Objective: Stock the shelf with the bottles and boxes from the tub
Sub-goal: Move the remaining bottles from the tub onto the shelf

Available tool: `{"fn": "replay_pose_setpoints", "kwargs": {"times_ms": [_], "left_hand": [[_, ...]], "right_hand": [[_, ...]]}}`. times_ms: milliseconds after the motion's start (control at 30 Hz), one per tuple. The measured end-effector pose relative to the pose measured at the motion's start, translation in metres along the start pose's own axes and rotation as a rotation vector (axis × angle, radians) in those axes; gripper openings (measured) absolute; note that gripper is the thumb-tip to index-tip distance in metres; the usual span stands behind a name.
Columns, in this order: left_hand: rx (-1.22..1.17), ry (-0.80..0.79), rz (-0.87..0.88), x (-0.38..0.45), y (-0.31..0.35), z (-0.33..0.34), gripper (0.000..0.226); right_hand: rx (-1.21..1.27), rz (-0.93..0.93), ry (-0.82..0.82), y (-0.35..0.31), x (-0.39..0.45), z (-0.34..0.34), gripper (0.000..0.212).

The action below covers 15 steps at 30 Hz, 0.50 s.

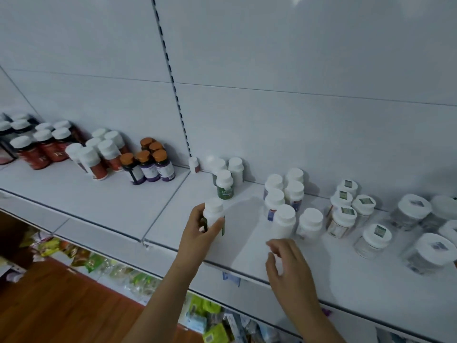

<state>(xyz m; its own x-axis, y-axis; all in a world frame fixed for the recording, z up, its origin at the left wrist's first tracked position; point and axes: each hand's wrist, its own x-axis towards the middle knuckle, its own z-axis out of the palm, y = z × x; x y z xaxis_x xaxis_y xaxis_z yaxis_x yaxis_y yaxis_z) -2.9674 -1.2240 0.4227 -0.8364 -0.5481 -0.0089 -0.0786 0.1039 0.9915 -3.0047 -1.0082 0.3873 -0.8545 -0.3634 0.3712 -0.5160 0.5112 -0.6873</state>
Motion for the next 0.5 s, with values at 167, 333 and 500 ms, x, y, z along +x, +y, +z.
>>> {"fn": "replay_pose_setpoints", "kwargs": {"times_ms": [167,333,500], "left_hand": [[0.189,0.075,0.091,0.04,-0.006,-0.033,0.042],[0.195,0.062,0.158,0.087,0.009,-0.051,0.044],[0.262,-0.032,0.162,0.123,0.005,-0.045,0.046]], "right_hand": [[-0.19,-0.152,-0.275,-0.014,0.04,0.055,0.044],[-0.342,-0.166,-0.259,-0.012,0.045,0.071,0.047],[-0.319,-0.143,-0.262,-0.011,0.046,0.07,0.056]]}}
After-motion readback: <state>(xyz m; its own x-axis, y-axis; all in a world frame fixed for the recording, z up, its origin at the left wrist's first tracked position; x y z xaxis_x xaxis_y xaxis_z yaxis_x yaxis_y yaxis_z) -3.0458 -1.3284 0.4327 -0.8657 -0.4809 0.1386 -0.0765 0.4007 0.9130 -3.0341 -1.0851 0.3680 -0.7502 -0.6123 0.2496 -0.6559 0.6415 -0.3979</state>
